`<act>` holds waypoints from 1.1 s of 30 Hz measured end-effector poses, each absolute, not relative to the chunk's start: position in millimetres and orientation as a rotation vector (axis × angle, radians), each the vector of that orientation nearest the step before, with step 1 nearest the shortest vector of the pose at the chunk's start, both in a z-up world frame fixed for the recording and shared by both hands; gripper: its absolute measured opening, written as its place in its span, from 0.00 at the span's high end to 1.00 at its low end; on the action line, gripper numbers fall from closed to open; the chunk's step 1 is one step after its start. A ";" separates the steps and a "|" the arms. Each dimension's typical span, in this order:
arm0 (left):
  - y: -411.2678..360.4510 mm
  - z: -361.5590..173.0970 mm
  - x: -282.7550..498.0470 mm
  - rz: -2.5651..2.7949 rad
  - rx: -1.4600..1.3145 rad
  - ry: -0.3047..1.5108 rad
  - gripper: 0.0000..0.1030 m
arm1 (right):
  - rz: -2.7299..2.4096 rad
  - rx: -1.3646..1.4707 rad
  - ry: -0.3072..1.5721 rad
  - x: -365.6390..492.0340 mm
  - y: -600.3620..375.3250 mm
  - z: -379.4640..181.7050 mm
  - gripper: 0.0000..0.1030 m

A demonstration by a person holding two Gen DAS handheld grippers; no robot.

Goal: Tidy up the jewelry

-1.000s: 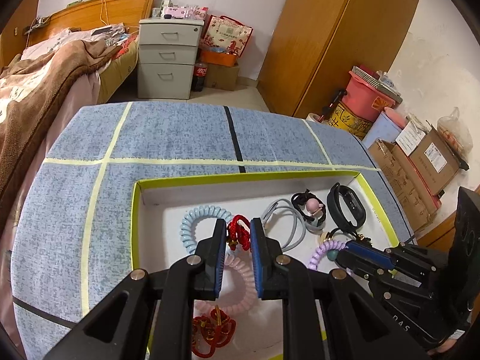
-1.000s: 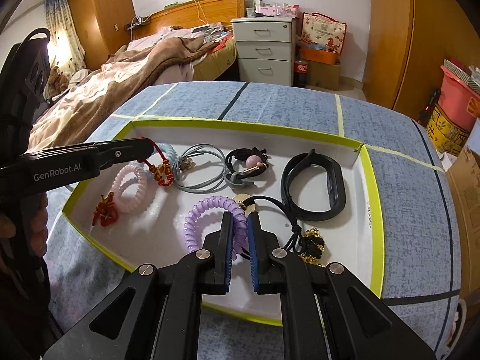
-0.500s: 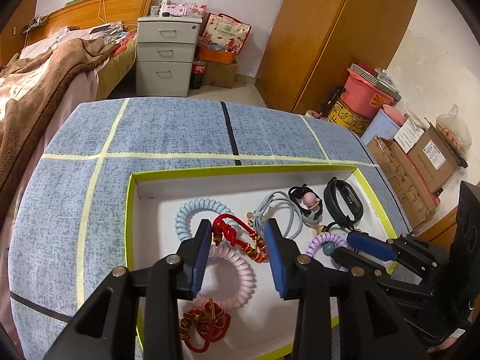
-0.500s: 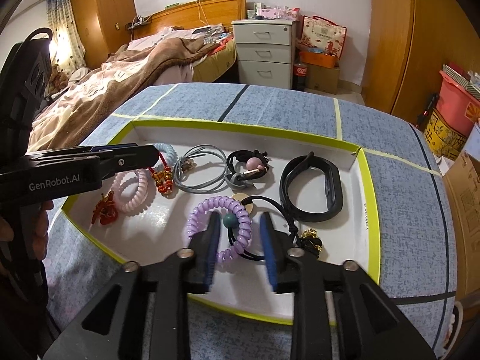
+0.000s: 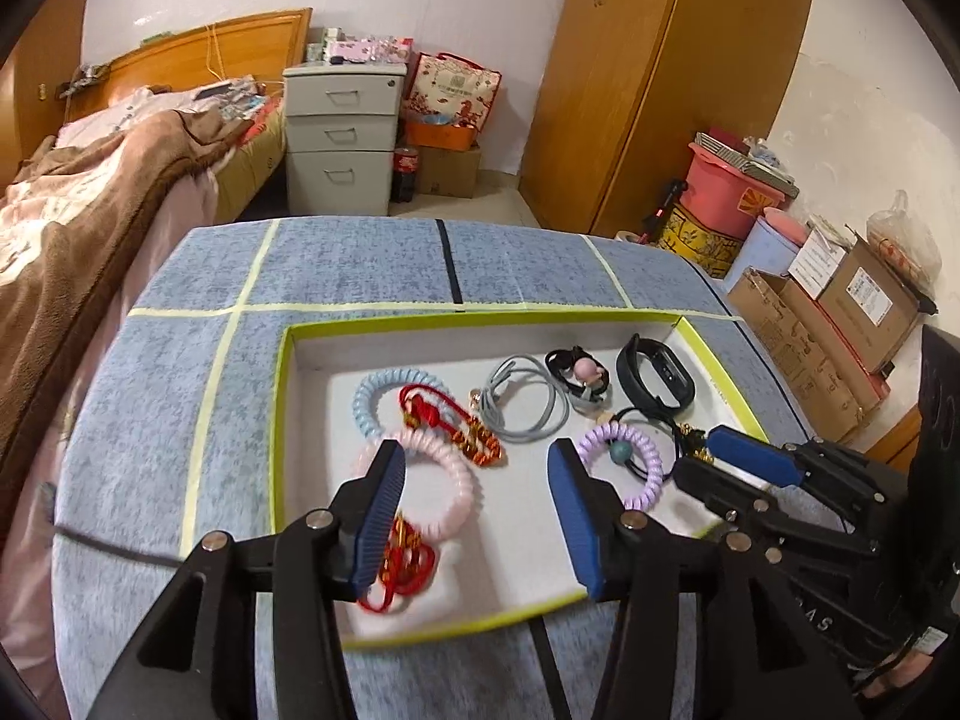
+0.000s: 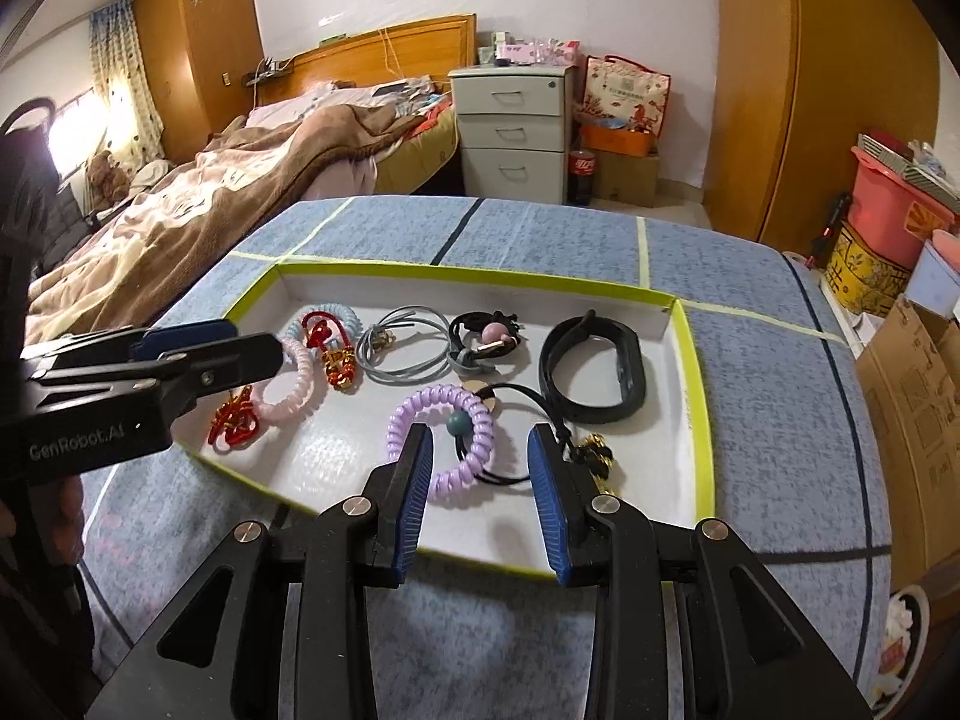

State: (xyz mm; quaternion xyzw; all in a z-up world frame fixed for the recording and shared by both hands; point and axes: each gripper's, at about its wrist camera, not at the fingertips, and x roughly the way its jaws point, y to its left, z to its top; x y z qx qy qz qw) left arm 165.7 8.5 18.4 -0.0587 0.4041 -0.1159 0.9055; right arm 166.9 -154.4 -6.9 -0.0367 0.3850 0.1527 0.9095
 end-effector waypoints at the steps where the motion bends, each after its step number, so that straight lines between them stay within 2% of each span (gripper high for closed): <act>1: 8.4 18.9 161.6 -0.232 -0.120 0.830 0.49 | 0.308 -0.074 0.787 162.8 -155.8 -5.7 0.67; 19: 1.8 18.5 92.7 -0.027 -0.083 0.759 0.48 | 0.284 -0.036 0.737 117.9 -158.9 -1.6 0.66; 33: -8.7 9.6 79.0 -0.013 -0.079 0.777 0.48 | 0.286 -0.028 0.729 105.5 -156.2 -2.8 0.66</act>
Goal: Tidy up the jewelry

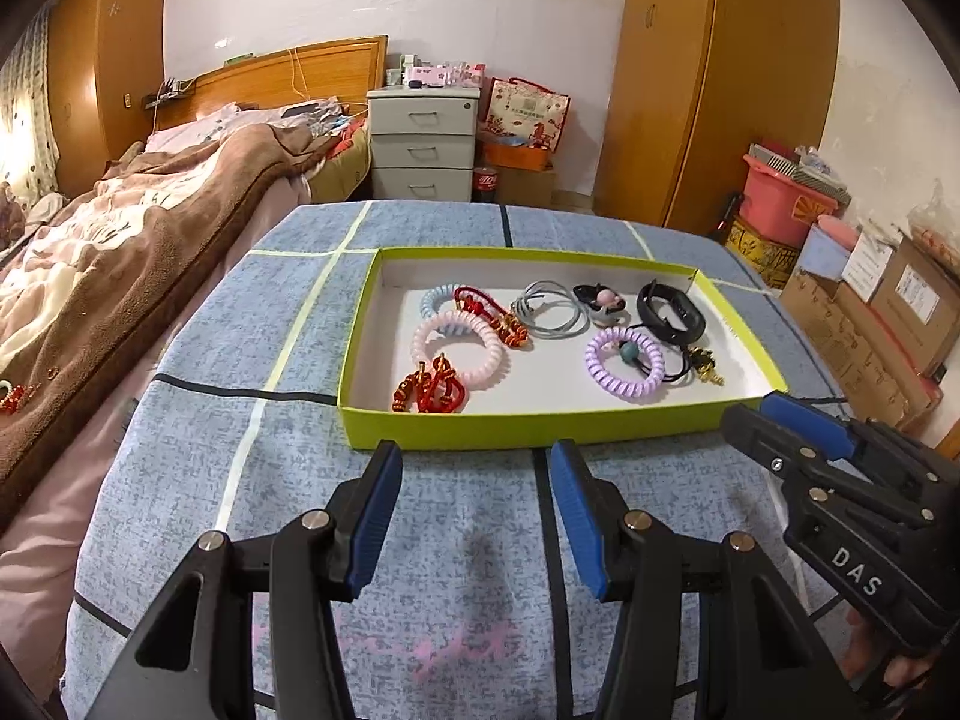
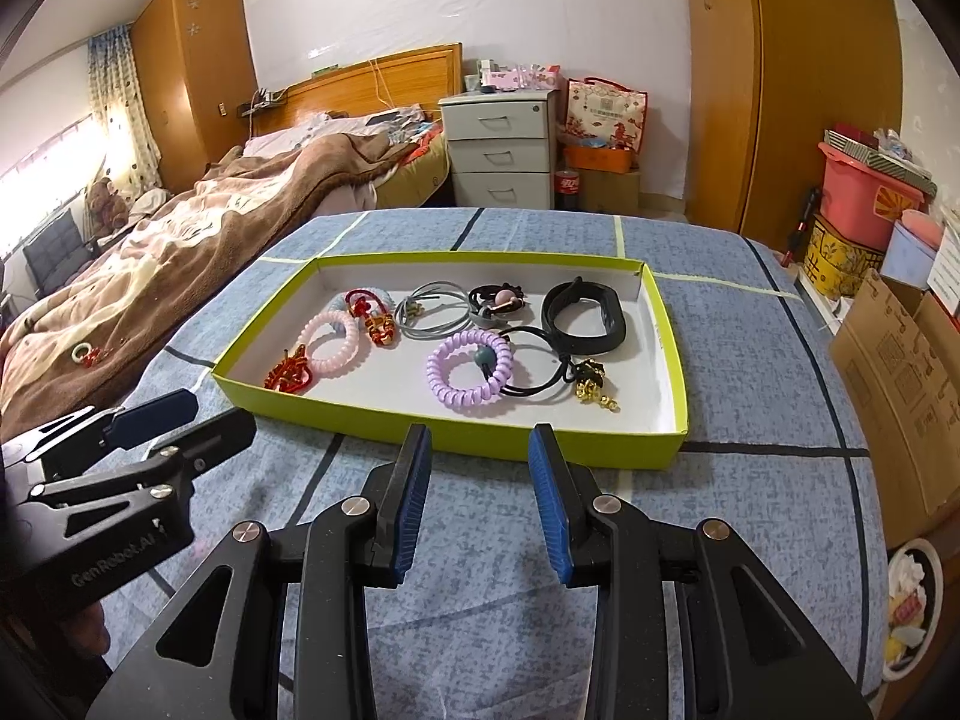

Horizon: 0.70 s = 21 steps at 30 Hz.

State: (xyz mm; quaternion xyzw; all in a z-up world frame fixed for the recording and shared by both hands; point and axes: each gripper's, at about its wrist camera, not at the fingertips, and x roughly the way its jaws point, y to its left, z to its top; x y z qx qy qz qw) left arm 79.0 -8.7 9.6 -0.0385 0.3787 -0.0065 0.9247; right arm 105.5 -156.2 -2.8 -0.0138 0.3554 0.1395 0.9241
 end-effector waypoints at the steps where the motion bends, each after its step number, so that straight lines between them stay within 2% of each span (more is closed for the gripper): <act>1: -9.2 9.0 78.8 -0.007 -0.076 0.778 0.48 | 0.283 -0.027 0.730 104.5 -156.0 -2.7 0.66; 21: -7.9 8.8 77.7 -0.003 -0.082 0.776 0.48 | 0.273 -0.013 0.744 107.2 -161.1 -4.6 0.66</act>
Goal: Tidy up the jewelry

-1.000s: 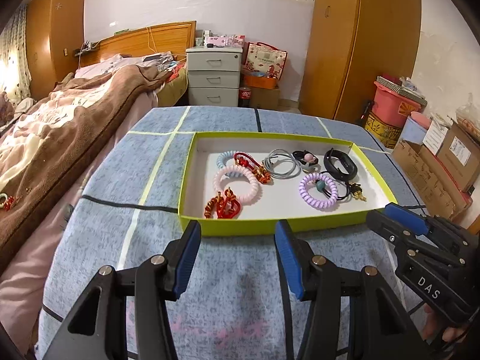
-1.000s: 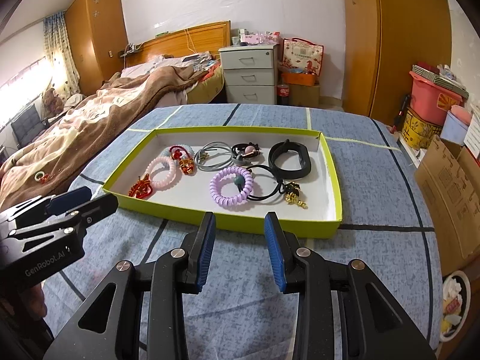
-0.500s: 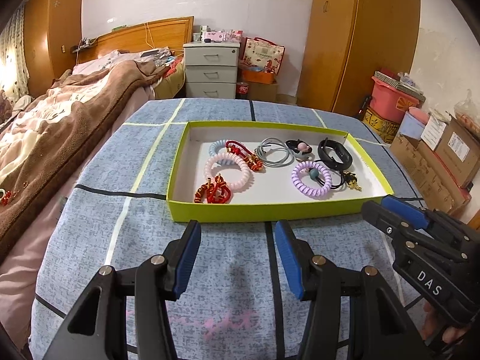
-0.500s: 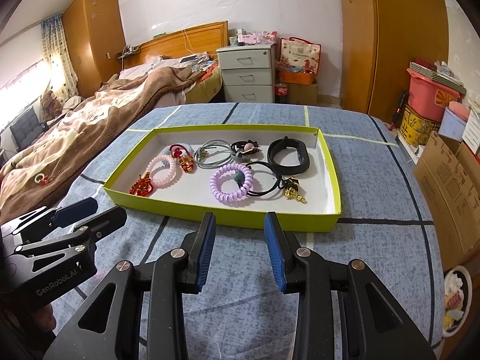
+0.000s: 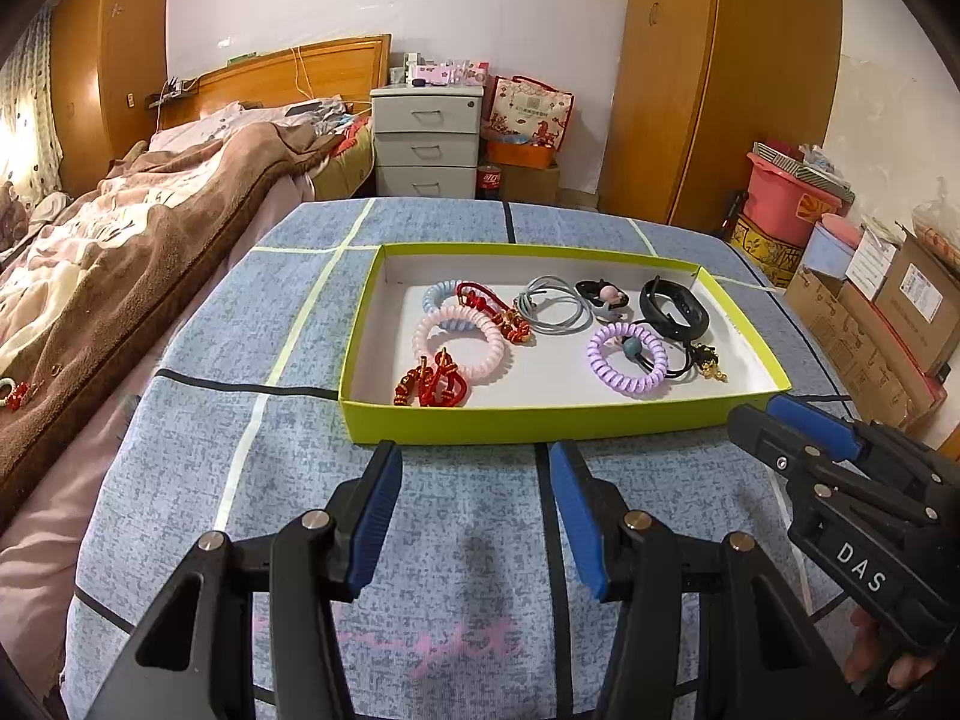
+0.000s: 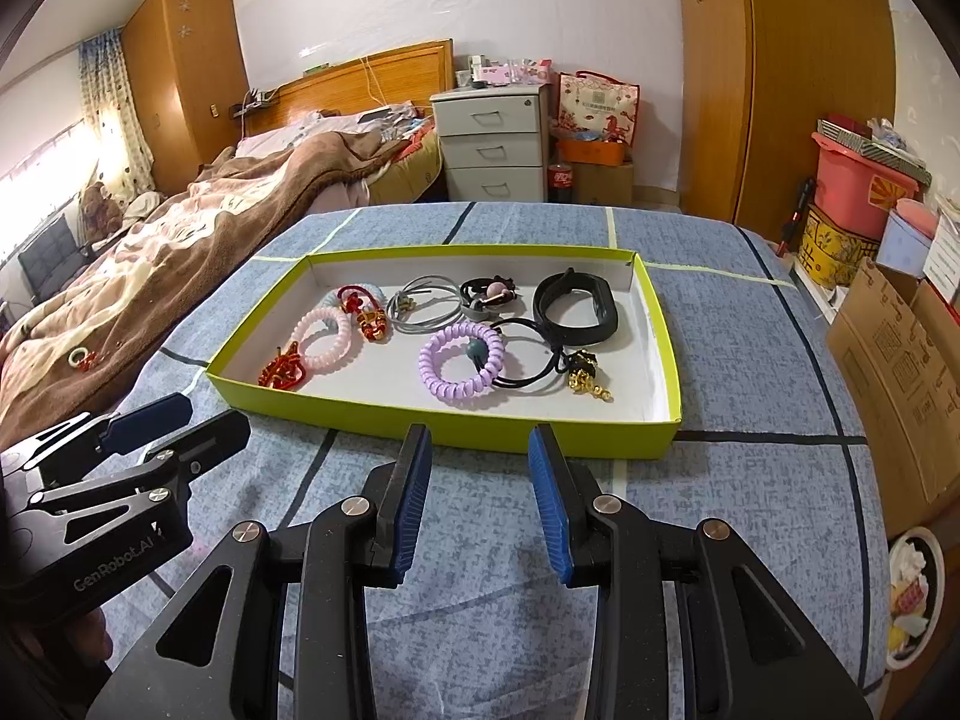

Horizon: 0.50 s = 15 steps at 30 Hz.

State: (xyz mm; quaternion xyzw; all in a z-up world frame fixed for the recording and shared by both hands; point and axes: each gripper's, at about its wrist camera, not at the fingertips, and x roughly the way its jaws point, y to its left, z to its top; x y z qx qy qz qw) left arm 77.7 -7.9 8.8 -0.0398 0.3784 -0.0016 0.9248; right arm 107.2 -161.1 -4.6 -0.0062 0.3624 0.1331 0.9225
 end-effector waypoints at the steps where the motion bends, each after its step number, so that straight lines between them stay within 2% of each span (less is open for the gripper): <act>1: -8.5 9.3 77.1 0.001 -0.079 0.772 0.48 | 0.274 -0.011 0.744 107.0 -161.3 -4.5 0.66; 15: -11.5 11.1 74.6 0.004 -0.073 0.767 0.48 | 0.279 -0.013 0.744 104.7 -160.5 -5.1 0.66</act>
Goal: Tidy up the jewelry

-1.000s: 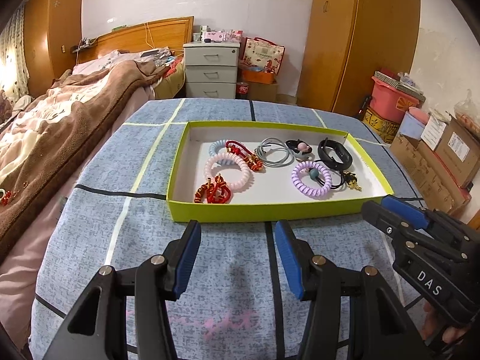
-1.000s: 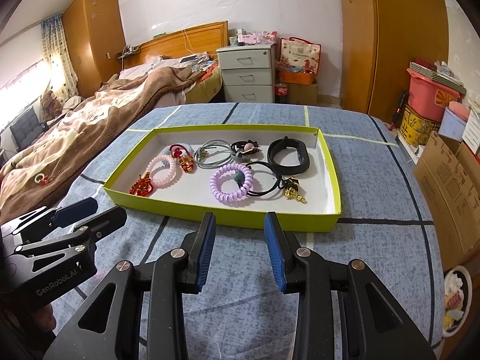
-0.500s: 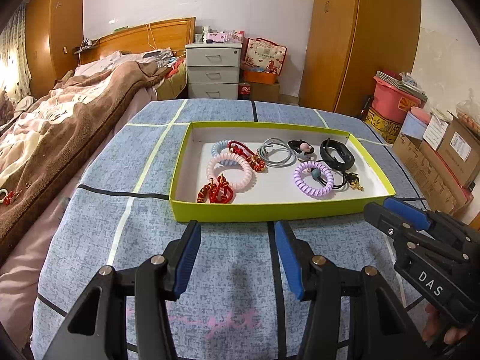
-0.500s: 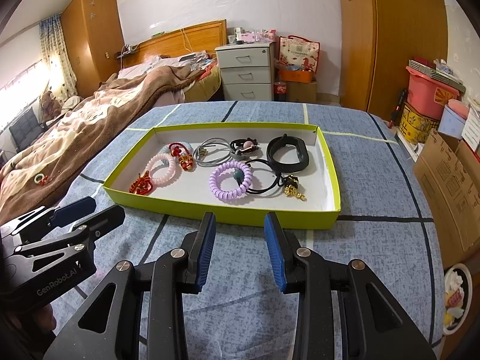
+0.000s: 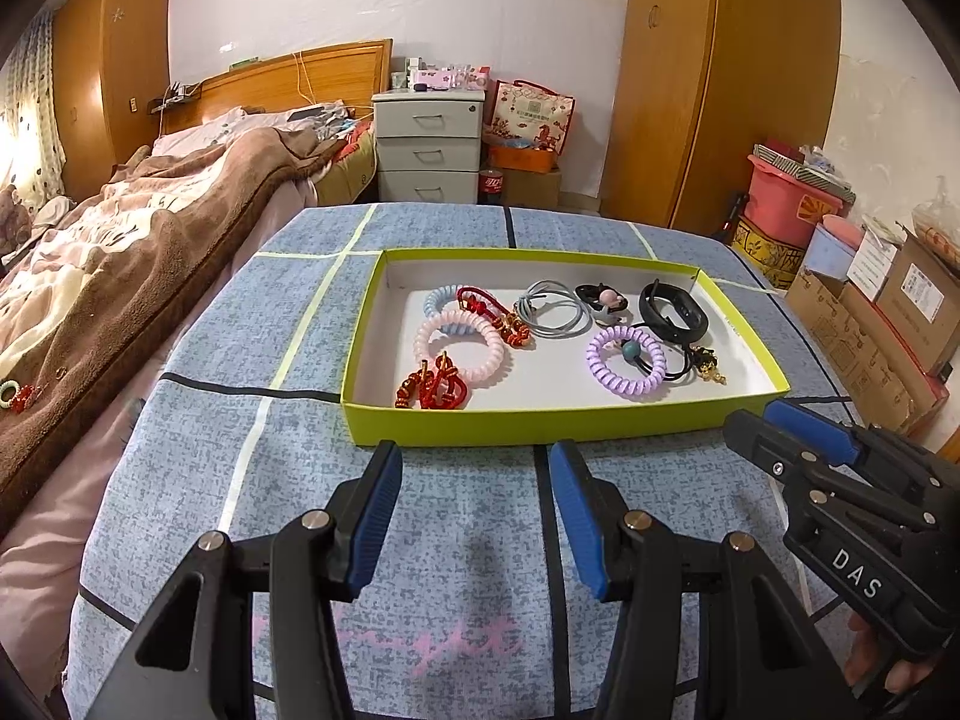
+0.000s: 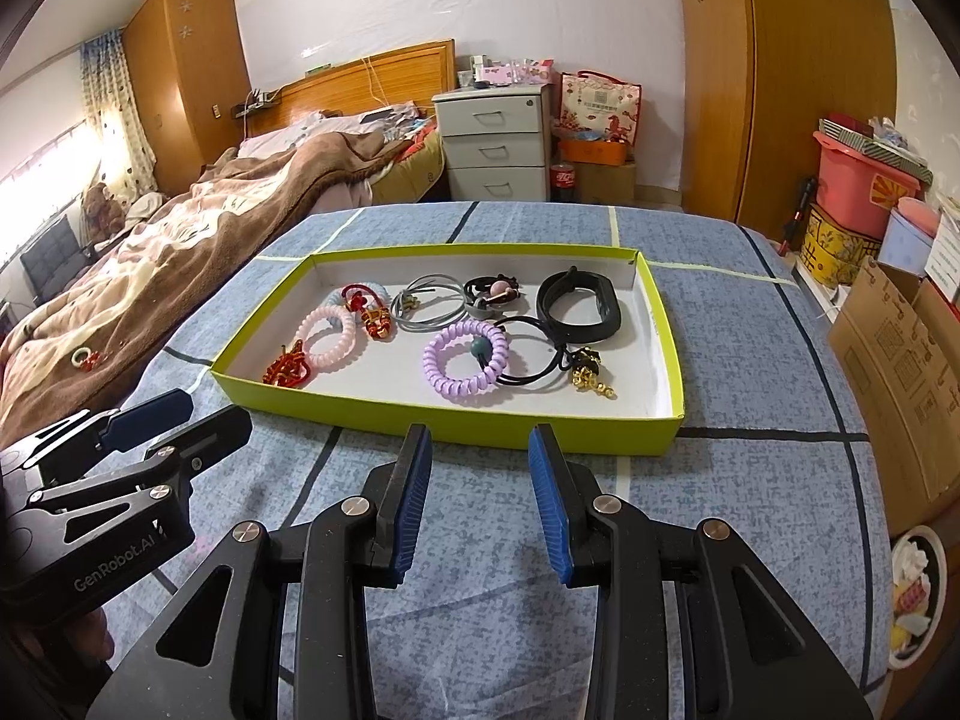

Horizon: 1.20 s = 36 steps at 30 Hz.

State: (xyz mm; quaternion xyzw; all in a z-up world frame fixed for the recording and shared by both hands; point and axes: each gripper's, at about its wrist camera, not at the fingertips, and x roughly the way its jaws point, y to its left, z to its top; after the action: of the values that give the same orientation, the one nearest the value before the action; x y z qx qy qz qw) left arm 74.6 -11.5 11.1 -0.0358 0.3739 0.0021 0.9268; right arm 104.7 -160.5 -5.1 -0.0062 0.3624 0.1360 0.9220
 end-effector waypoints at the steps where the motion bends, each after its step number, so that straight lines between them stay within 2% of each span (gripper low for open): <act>1: -12.1 11.4 74.6 0.007 -0.068 0.766 0.48 | 0.279 -0.012 0.745 104.7 -160.5 -5.2 0.66; 36: -12.8 14.2 74.3 0.014 -0.063 0.771 0.48 | 0.283 -0.017 0.751 103.6 -158.2 -4.7 0.66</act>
State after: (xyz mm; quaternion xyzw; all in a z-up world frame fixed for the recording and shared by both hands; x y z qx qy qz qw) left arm 74.3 -12.8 14.2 -0.0309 0.3760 0.0067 0.9261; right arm 103.6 -158.2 -4.7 -0.0080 0.3657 0.1379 0.9204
